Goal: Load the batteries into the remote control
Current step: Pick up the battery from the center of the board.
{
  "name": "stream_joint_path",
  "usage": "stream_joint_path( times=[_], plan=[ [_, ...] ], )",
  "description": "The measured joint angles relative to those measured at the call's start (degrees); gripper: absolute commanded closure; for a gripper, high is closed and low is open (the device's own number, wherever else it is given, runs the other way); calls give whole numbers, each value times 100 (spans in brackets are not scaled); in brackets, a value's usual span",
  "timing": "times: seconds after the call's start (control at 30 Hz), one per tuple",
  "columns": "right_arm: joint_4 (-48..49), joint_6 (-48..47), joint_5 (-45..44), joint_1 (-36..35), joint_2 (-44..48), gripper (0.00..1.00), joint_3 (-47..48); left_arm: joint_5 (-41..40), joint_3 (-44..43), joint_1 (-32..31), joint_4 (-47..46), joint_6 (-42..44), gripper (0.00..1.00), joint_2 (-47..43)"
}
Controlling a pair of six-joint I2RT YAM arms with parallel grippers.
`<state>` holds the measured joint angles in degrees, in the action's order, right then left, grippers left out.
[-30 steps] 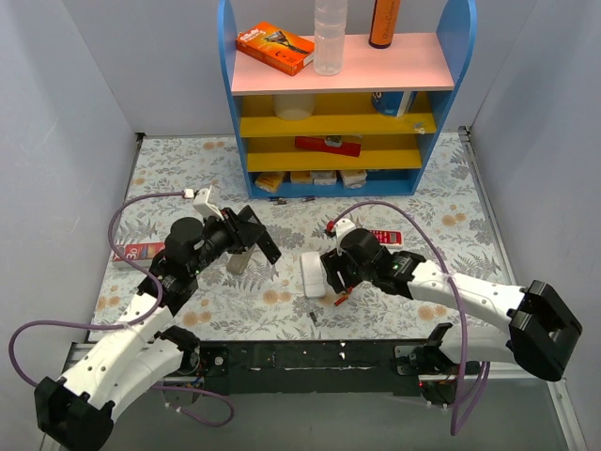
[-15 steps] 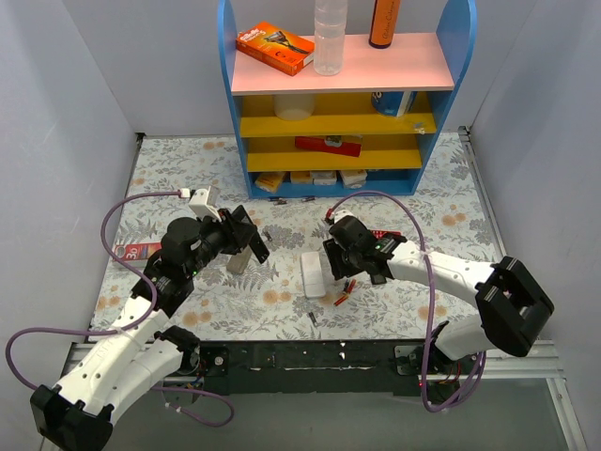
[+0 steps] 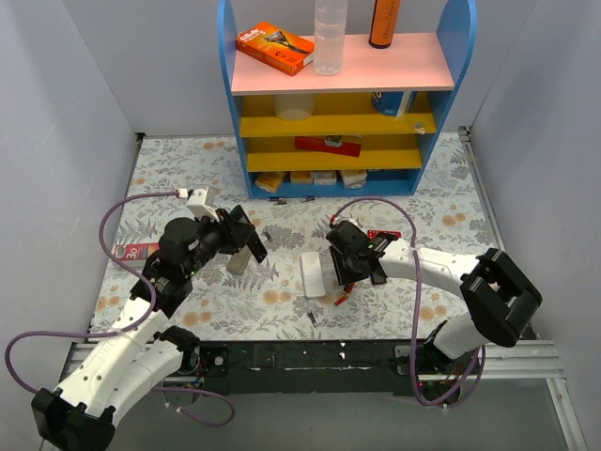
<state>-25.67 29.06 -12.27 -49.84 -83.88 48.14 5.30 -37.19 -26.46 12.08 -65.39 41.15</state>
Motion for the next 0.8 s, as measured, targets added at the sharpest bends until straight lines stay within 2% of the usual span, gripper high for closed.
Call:
stream_joint_path(
  times=[0.5, 0.8],
  plan=[
    [-7, 114, 11, 0, -293, 70, 15, 7, 9, 9, 15, 0, 100, -87],
    [35, 96, 63, 0, -437, 79, 20, 31, 11, 9, 11, -9, 100, -87]
  ],
)
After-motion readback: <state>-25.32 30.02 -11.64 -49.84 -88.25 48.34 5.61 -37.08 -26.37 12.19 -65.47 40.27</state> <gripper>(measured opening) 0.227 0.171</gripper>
